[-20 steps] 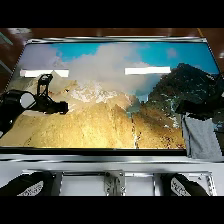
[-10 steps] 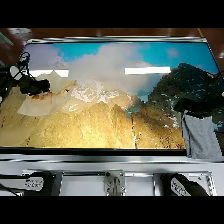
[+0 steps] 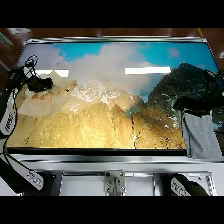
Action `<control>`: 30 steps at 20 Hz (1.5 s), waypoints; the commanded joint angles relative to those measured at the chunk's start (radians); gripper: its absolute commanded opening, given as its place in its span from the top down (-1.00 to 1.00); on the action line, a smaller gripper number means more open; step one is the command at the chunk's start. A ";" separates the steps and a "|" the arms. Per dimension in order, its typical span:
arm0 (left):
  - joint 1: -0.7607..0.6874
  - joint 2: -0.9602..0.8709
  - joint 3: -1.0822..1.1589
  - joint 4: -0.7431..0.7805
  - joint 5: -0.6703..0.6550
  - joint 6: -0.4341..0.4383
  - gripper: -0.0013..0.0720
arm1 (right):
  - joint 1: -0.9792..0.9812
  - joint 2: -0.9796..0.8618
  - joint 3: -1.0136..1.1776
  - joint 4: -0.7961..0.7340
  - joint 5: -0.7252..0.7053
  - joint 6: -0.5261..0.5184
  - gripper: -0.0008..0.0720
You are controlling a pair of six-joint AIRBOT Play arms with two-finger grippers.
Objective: Fold the shirts.
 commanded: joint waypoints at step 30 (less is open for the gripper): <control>-0.772 0.859 0.052 -0.006 -0.134 -0.009 0.87 | 0.000 0.350 0.004 -0.037 0.040 -0.077 -0.90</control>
